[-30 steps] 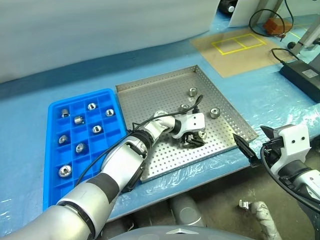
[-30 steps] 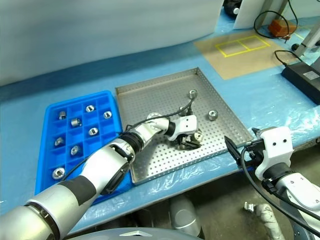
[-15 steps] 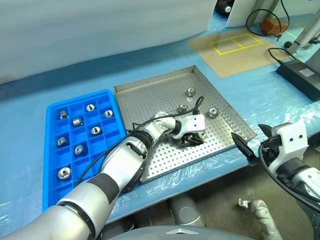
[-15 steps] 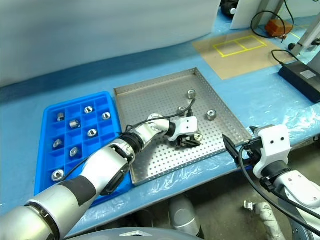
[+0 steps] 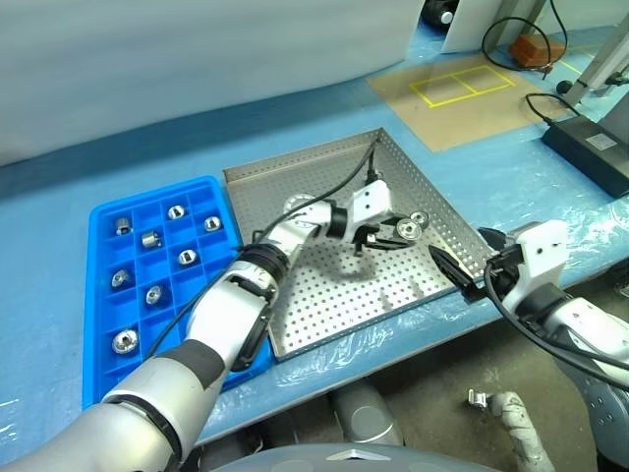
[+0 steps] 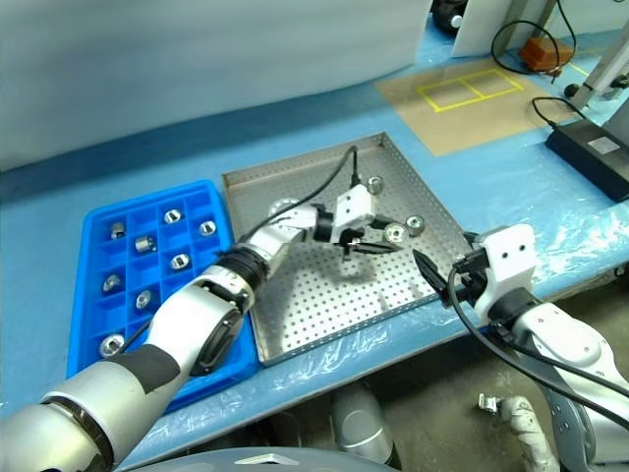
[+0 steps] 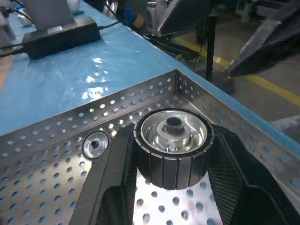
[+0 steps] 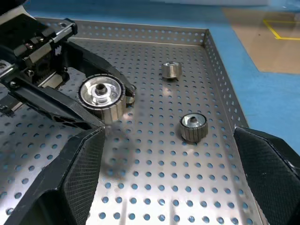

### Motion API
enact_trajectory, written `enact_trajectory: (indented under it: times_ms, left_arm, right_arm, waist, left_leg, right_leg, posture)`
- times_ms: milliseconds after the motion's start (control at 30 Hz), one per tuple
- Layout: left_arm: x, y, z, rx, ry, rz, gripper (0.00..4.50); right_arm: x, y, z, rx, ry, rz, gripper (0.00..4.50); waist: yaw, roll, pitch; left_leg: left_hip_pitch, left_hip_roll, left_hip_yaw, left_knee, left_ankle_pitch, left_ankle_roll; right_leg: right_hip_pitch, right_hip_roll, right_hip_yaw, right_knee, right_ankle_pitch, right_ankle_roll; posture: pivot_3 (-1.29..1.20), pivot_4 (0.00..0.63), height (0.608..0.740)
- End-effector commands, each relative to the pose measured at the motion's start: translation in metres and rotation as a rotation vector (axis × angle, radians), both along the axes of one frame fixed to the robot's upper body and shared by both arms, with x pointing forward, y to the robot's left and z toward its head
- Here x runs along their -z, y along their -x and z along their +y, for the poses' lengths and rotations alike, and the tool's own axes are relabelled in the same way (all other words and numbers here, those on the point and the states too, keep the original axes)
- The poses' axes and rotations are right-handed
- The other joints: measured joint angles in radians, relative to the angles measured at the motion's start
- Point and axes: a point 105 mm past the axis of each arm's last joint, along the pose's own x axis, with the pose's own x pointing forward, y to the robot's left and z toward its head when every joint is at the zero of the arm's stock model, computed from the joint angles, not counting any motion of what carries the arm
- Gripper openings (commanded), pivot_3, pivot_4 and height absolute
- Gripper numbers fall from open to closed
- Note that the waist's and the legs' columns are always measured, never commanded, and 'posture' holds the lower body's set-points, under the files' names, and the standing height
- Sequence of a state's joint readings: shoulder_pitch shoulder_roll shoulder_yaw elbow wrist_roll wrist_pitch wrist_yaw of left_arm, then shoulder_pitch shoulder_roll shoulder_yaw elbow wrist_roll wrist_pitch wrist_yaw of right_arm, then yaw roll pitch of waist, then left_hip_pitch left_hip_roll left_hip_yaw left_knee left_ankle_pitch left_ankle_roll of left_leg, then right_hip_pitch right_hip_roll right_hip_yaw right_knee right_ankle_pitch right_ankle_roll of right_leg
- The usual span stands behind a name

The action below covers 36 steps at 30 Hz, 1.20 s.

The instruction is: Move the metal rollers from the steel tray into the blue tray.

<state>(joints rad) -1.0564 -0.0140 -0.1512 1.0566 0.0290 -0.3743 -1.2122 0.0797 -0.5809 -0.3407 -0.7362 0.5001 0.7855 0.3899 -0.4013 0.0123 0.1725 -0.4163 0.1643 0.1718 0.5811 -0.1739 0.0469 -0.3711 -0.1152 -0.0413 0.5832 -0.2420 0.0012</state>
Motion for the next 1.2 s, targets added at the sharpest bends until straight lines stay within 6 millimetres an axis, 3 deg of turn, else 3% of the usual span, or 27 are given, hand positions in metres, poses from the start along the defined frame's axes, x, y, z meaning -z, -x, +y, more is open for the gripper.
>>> enact_trajectory:
  times_ms: [33,300,467,600,767,867,1033,1200]
  left_arm:
    - [-0.010,-0.004,0.026,-0.009,-0.004,-0.080,1.73]
    - [-0.019,-0.004,0.092,-0.141,-0.032,-0.080,1.73]
    - [-0.033,0.003,0.125,-0.233,-0.021,-0.073,1.73]
    - [-0.032,0.015,0.152,-0.312,-0.084,-0.116,1.73]
    - [-0.040,0.024,0.175,-0.419,-0.070,-0.098,1.73]
    - [-0.038,0.030,0.187,-0.479,-0.075,-0.083,1.73]
    - [-0.031,0.046,0.197,-0.533,-0.080,-0.038,1.73]
    - [-0.010,0.075,0.198,-0.486,-0.183,0.046,1.73]
  right_arm:
    - [-0.009,-0.012,0.008,-0.060,0.006,-0.050,4.50]
    - [-0.018,-0.049,0.054,-0.323,-0.020,-0.073,4.50]
    - [-0.018,-0.067,0.094,-0.518,-0.019,-0.071,4.50]
    - [-0.017,-0.076,0.122,-0.651,-0.030,-0.067,4.50]
    - [-0.013,-0.082,0.142,-0.745,-0.039,-0.062,4.50]
    - [-0.010,-0.083,0.153,-0.790,-0.046,-0.057,4.50]
    - [-0.007,-0.084,0.168,-0.867,-0.044,-0.047,4.50]
    - [-0.003,-0.082,0.173,-0.909,-0.032,-0.033,4.50]
  waist:
    - [0.008,0.000,0.000]
    - [0.098,0.000,0.001]
    - [0.202,0.000,0.002]
    - [0.289,0.000,0.002]
    - [0.416,0.000,0.002]
    - [0.460,0.000,0.002]
    - [0.485,0.000,0.002]
    - [0.498,0.000,0.002]
  left_leg:
    - [0.000,0.000,0.000,0.000,0.000,0.000]
    - [-0.003,0.003,-0.001,0.002,0.001,0.000]
    - [-0.002,0.006,-0.001,0.003,0.003,-0.002]
    - [-0.004,0.009,0.000,0.006,0.005,-0.005]
    - [-0.004,0.013,0.001,0.001,0.011,-0.016]
    - [-0.004,0.017,0.003,0.000,0.014,-0.021]
    - [-0.003,0.019,0.003,-0.003,0.015,-0.028]
    - [-0.003,0.022,0.003,-0.006,0.017,-0.033]
  right_leg:
    - [0.000,0.000,-0.001,0.001,0.000,0.000]
    - [0.000,-0.001,-0.008,0.006,0.000,-0.001]
    - [-0.001,-0.001,-0.010,0.011,-0.001,-0.004]
    - [-0.012,-0.001,-0.009,0.029,-0.007,-0.014]
    - [-0.019,0.002,-0.009,0.040,-0.011,-0.020]
    - [-0.020,0.005,-0.009,0.041,-0.011,-0.021]
    - [-0.021,0.006,-0.009,0.042,-0.011,-0.021]
    - [-0.023,0.009,-0.009,0.042,-0.011,-0.021]
  posture:
    - [-0.56,0.150,0.740]
    - [-0.33,0.150,0.740]
    - [-0.17,0.150,0.740]
    - [-0.06,0.150,0.740]
    - [0.04,0.150,0.740]
    - [0.09,0.150,0.740]
    - [0.15,0.150,0.740]
    - [0.18,0.150,0.740]
